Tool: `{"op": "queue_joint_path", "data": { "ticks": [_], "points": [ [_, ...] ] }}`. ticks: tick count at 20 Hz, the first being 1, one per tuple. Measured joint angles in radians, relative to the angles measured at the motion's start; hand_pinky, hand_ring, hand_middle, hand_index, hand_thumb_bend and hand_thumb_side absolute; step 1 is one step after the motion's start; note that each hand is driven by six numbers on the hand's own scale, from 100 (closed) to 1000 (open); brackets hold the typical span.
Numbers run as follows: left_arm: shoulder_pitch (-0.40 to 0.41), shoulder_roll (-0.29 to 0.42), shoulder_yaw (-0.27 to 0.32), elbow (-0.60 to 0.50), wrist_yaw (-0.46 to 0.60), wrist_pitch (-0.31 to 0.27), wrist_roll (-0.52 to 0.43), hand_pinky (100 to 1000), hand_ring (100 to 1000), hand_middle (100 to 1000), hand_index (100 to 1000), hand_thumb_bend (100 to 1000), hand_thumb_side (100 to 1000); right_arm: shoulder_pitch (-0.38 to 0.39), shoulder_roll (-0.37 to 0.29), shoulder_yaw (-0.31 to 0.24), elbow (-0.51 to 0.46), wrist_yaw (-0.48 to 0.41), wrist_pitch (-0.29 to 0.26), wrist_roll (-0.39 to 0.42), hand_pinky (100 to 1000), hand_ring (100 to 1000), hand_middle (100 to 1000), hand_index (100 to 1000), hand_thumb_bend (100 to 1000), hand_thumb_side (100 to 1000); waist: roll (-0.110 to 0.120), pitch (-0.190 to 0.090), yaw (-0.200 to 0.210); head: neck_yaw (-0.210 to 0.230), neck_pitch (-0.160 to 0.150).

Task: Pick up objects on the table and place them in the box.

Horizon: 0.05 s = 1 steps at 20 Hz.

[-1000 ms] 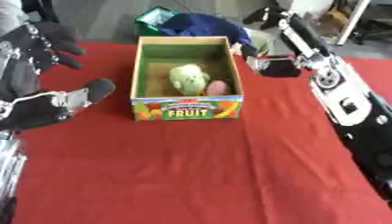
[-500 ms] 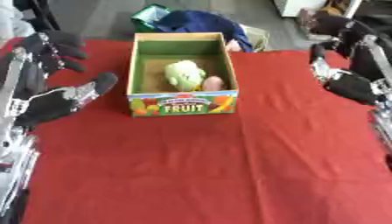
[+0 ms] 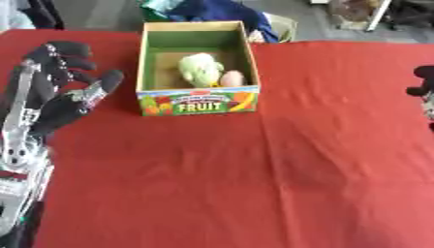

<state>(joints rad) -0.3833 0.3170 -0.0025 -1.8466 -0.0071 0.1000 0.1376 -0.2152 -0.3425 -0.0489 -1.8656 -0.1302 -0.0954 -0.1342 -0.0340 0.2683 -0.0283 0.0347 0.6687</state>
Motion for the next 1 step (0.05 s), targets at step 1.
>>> {"op": "queue_joint_path", "data": {
  "ticks": [1],
  "points": [
    [0.006,-0.001,0.0,0.0,0.003,-0.001,0.003,535,598,579,653,779,355,0.007,0.011,-0.002,0.0,-0.001,0.002,-0.002,712,833,675,862,100,313,0.001,0.0,-0.001,0.0,0.004]
  ]
}}
